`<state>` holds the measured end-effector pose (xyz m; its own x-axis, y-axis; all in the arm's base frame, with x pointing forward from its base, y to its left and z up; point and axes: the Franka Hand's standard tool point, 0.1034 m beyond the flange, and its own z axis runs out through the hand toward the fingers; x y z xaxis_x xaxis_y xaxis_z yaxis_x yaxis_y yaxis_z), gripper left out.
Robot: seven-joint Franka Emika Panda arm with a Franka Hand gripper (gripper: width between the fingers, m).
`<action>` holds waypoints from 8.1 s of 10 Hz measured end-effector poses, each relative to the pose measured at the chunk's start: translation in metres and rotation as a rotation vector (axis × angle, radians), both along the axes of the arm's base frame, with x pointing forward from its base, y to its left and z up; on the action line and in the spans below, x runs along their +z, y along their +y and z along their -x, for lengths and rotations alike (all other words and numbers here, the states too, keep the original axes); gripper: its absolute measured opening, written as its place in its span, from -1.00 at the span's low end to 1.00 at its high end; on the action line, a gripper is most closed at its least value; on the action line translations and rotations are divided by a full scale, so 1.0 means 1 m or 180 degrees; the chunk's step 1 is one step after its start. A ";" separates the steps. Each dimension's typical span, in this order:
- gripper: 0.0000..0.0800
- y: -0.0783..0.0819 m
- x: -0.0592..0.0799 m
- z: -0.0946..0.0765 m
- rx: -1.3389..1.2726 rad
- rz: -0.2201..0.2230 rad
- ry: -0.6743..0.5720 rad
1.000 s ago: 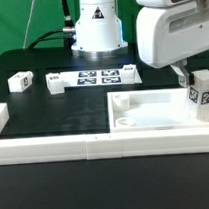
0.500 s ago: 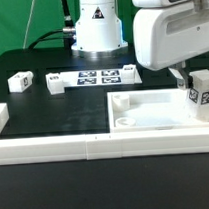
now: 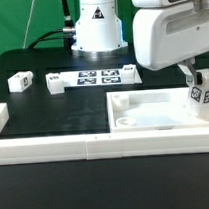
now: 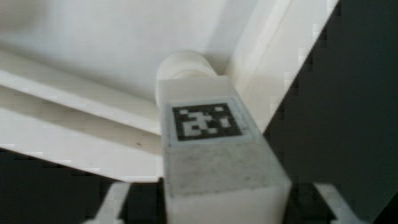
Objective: Assemble one leg
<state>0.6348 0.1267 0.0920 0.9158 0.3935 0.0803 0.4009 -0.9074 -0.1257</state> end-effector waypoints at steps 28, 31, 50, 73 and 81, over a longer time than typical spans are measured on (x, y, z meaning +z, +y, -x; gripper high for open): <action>0.62 0.000 -0.004 -0.010 -0.1929 -0.0032 0.0158; 0.62 -0.005 -0.006 -0.012 -0.0850 0.0186 -0.0014; -0.26 -0.014 -0.009 -0.002 -0.4060 -0.0166 0.0030; -0.02 -0.009 -0.011 -0.014 -0.0945 0.0368 -0.0168; -0.28 -0.013 -0.014 -0.013 -0.2894 0.0157 -0.0089</action>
Offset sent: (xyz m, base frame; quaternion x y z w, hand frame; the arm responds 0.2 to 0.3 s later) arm 0.0000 0.0000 0.0000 0.0000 0.0000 0.1593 0.9872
